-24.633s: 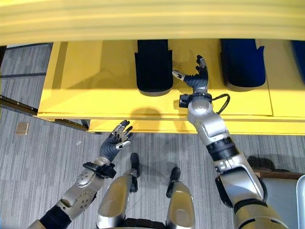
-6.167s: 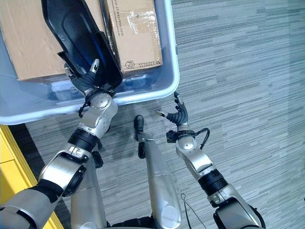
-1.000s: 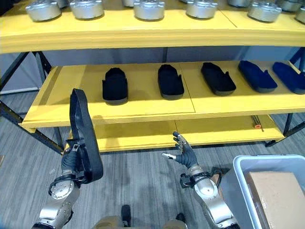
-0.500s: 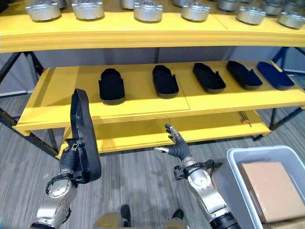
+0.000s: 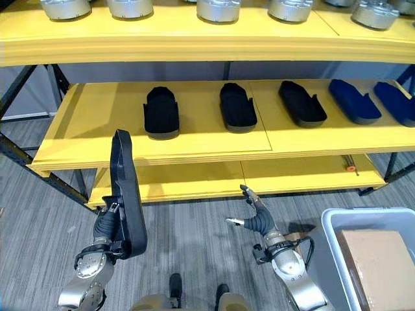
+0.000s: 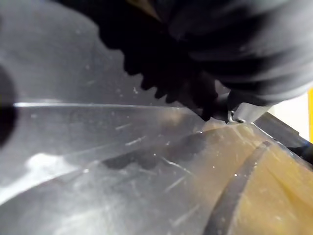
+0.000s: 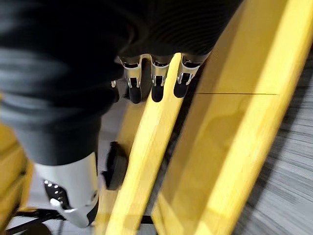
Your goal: Move parts from the plastic box to the shelf.
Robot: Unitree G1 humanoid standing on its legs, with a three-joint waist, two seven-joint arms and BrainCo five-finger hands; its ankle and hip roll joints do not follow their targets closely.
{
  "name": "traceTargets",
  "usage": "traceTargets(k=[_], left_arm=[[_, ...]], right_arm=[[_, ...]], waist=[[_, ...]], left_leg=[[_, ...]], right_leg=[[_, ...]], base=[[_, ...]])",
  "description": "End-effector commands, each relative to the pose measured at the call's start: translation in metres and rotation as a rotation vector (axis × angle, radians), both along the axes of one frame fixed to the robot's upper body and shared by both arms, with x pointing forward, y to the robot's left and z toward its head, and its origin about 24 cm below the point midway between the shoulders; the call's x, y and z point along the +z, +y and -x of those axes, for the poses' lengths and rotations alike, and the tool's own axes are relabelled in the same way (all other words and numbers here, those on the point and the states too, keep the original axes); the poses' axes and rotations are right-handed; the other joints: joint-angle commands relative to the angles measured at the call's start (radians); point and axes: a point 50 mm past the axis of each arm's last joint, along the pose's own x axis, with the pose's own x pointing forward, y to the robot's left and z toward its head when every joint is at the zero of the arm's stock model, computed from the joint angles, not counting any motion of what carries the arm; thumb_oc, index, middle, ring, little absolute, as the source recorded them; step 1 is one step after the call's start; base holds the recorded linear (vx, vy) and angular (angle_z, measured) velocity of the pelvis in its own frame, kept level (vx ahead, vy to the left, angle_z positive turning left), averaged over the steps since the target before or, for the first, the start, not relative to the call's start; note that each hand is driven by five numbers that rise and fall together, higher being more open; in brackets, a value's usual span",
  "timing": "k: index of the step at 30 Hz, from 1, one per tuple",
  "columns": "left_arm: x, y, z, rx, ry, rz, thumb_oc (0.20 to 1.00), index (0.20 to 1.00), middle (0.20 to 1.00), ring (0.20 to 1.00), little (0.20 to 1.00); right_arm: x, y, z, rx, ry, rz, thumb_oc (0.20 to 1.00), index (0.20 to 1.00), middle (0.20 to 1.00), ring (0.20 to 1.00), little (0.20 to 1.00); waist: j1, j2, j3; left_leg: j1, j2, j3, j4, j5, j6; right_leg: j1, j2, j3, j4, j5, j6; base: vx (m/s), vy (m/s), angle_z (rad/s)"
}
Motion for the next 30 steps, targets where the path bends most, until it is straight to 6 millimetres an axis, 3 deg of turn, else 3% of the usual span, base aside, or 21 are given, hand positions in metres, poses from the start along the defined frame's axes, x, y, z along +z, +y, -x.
traceTargets(k=[1, 3, 5, 7, 9, 12, 14, 16, 18, 20, 23, 26, 28, 30], left_arm=[[0.028, 0.003, -0.019, -0.033, -0.17, -0.044, 0.2, 0.2, 0.2, 0.2, 0.2], [0.027, 0.002, -0.019, -0.038, -0.166, -0.046, 0.2, 0.2, 0.2, 0.2, 0.2], [0.028, -0.001, -0.022, -0.053, -0.18, -0.038, 0.2, 0.2, 0.2, 0.2, 0.2], [0.034, -0.004, -0.027, -0.066, -0.212, -0.034, 0.2, 0.2, 0.2, 0.2, 0.2], [0.037, -0.004, -0.028, -0.045, -0.218, -0.047, 0.2, 0.2, 0.2, 0.2, 0.2], [0.038, 0.0, -0.028, -0.023, -0.217, -0.035, 0.2, 0.2, 0.2, 0.2, 0.2], [0.037, 0.004, -0.026, -0.014, -0.214, -0.012, 0.2, 0.2, 0.2, 0.2, 0.2], [0.035, 0.005, -0.026, 0.003, -0.22, 0.006, 0.2, 0.2, 0.2, 0.2, 0.2], [0.037, 0.006, -0.028, 0.015, -0.235, 0.013, 0.2, 0.2, 0.2, 0.2, 0.2], [0.04, 0.007, -0.032, 0.021, -0.248, -0.012, 0.2, 0.2, 0.2, 0.2, 0.2], [0.042, 0.01, -0.036, 0.001, -0.261, -0.085, 0.2, 0.2, 0.2, 0.2, 0.2], [0.042, 0.007, -0.04, -0.035, -0.243, -0.104, 0.2, 0.2, 0.2, 0.2, 0.2], [0.043, 0.003, -0.043, -0.057, -0.245, -0.119, 0.2, 0.2, 0.2, 0.2, 0.2], [0.047, 0.003, -0.043, -0.076, -0.266, -0.164, 0.2, 0.2, 0.2, 0.2, 0.2]], right_arm=[[0.028, 0.002, -0.009, 0.007, -0.177, -0.008, 1.0, 1.0, 1.0, 1.0, 1.0], [0.029, 0.0, -0.01, -0.004, -0.178, -0.009, 1.0, 1.0, 1.0, 1.0, 1.0], [0.031, -0.002, -0.012, -0.016, -0.188, 0.009, 1.0, 1.0, 1.0, 1.0, 1.0], [0.032, -0.004, -0.018, -0.024, -0.199, 0.036, 1.0, 1.0, 1.0, 1.0, 1.0], [0.032, -0.004, -0.022, -0.023, -0.194, 0.059, 1.0, 1.0, 1.0, 1.0, 1.0], [0.033, -0.008, -0.022, -0.033, -0.193, 0.095, 1.0, 1.0, 1.0, 1.0, 1.0], [0.035, -0.011, -0.022, -0.041, -0.185, 0.09, 1.0, 1.0, 1.0, 1.0, 1.0], [0.039, -0.011, -0.021, -0.018, -0.192, 0.12, 1.0, 1.0, 1.0, 1.0, 1.0], [0.042, -0.013, -0.02, -0.002, -0.186, 0.131, 1.0, 1.0, 1.0, 1.0, 1.0], [0.041, -0.018, -0.019, -0.008, -0.169, 0.162, 1.0, 1.0, 1.0, 1.0, 1.0], [0.04, -0.026, -0.019, -0.026, -0.148, 0.163, 1.0, 1.0, 1.0, 1.0, 1.0], [0.038, -0.033, -0.014, -0.05, -0.136, 0.156, 1.0, 1.0, 1.0, 1.0, 1.0], [0.039, -0.036, -0.011, -0.075, -0.14, 0.133, 1.0, 1.0, 1.0, 1.0, 1.0], [0.038, -0.036, -0.01, -0.1, -0.14, 0.1, 1.0, 1.0, 1.0, 1.0, 1.0]], waist=[[-0.006, -0.02, 0.0], [-0.013, -0.016, 0.006], [-0.017, -0.016, 0.02], [-0.022, -0.017, 0.046], [-0.028, -0.013, 0.047], [-0.031, -0.008, 0.036], [-0.033, -0.003, 0.026], [-0.042, -0.002, 0.023], [-0.056, -0.005, 0.023], [-0.073, 0.002, 0.022], [-0.093, 0.026, 0.013], [-0.107, 0.039, 0.006], [-0.111, 0.038, 0.004], [-0.093, 0.023, -0.001]], left_leg=[[0.031, -0.094, 0.067, 0.123, -0.128, 0.022], [0.014, -0.098, 0.098, 0.211, -0.154, 0.01], [-0.032, -0.08, 0.125, 0.351, -0.142, -0.015], [-0.099, -0.008, 0.134, 0.514, -0.096, -0.045], [-0.069, 0.045, 0.145, 0.467, -0.108, -0.035], [-0.038, 0.095, 0.119, 0.378, -0.059, -0.047], [-0.035, 0.163, 0.077, 0.281, 0.035, -0.081], [-0.043, 0.26, 0.044, 0.199, 0.149, -0.113], [-0.048, 0.326, 0.059, 0.152, 0.205, -0.127], [-0.057, 0.357, 0.086, 0.148, 0.221, -0.137], [-0.017, 0.342, 0.093, 0.14, 0.169, -0.139], [0.005, 0.283, 0.096, 0.15, 0.104, -0.13], [0.027, 0.232, 0.104, 0.14, 0.031, -0.117], [0.053, 0.168, 0.114, 0.11, -0.032, -0.088]], right_leg=[[-0.07, 0.052, -0.024, -0.076, 0.184, 0.032], [-0.06, 0.043, -0.051, -0.035, 0.151, 0.015], [-0.044, 0.029, -0.073, -0.011, 0.128, -0.007], [-0.031, 0.016, -0.088, 0.033, 0.094, -0.036], [-0.029, 0.016, -0.085, 0.067, 0.071, -0.045], [-0.027, 0.019, -0.068, 0.082, 0.053, -0.053], [-0.025, 0.013, -0.052, 0.081, 0.042, -0.055], [-0.022, -0.012, -0.047, 0.09, 0.028, -0.056], [-0.023, -0.05, -0.053, 0.109, 0.012, -0.054], [-0.03, -0.08, -0.061, 0.143, -0.007, -0.054], [-0.048, -0.1, -0.057, 0.194, -0.026, -0.043], [-0.032, -0.11, -0.027, 0.157, 0.006, -0.019], [-0.027, -0.131, -0.005, 0.114, 0.052, 0.018], [-0.023, -0.176, -0.011, 0.035, 0.131, 0.079]], base=[[0.18, -0.074, 0.13], [0.14, -0.041, 0.13], [0.06, -0.028, 0.21], [0.06, 0.032, 0.2], [0.1, 0.143, 0.03], [0.1, 0.207, -0.24], [0.08, 0.351, -0.22], [0.04, 0.453, -0.27], [-0.01, 0.494, -0.32], [-0.01, 0.514, -0.38], [0.01, 0.51, -0.14], [0.02, 0.486, -0.39], [-0.02, 0.371, 0.24], [-0.07, 0.396, 0.25]])
